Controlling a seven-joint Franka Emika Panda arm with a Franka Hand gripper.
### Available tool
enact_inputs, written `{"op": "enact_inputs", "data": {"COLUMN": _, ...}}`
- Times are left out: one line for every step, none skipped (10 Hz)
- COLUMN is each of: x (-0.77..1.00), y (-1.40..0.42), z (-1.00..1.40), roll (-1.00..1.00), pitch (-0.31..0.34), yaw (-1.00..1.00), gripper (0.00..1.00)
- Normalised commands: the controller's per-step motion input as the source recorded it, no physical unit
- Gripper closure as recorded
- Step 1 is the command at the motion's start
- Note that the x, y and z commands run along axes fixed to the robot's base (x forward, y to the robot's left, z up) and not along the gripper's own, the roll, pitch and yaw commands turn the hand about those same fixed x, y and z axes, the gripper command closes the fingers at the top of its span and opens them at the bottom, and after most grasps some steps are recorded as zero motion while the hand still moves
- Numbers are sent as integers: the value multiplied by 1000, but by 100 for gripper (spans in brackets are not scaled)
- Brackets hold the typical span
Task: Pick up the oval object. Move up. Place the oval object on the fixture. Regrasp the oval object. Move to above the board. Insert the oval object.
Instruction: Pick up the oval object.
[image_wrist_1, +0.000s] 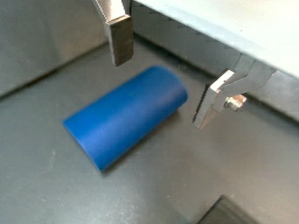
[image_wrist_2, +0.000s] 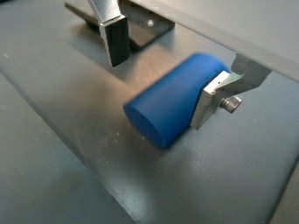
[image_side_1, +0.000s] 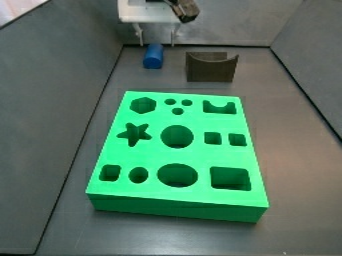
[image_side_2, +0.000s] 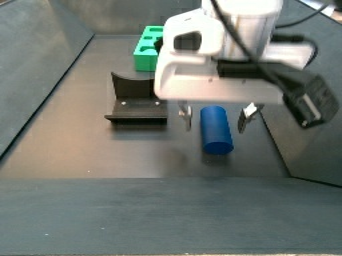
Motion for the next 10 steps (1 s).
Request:
{"op": "enact_inputs", "data": {"x": 0, "y": 6, "z": -1000, "roll": 7, "pitch": 0, "yaw": 0, "gripper": 0}}
{"op": "enact_inputs", "data": {"x": 0, "y": 3, "z": -1000, "roll": 0, "pitch": -9, "yaw": 0, "gripper": 0}}
{"op": "enact_inputs", "data": {"x": 106, "y": 89, "z": -1000, "roll": 23, "pitch": 0, "yaw": 0, "gripper": 0}}
{"op": "enact_inputs", "data": {"x": 109, "y": 0, "z": -749, "roll": 179, "pitch": -34, "yaw": 0, "gripper": 0}}
{"op": "enact_inputs", "data": {"x": 0, "y": 40, "z": 0, "roll": -31, "pitch": -14, "yaw": 0, "gripper": 0}}
{"op": "enact_inputs", "data": {"x": 0, "y": 0, "z": 0, "roll": 14, "pitch": 0, "yaw": 0, "gripper": 0}}
{"op": "enact_inputs", "data": {"x": 0, "y": 0, "z": 0, "roll": 0, "pitch": 0, "yaw": 0, "gripper": 0}}
{"op": "enact_inputs", "data": {"x": 0, "y": 0, "z": 0, "roll": 0, "pitch": 0, "yaw": 0, "gripper": 100}}
{"op": "enact_inputs", "data": {"x": 0, "y": 0, "z": 0, "roll": 0, "pitch": 0, "yaw": 0, "gripper": 100}}
{"op": "enact_inputs", "data": {"x": 0, "y": 0, "z": 0, "roll": 0, "pitch": 0, "yaw": 0, "gripper": 100}}
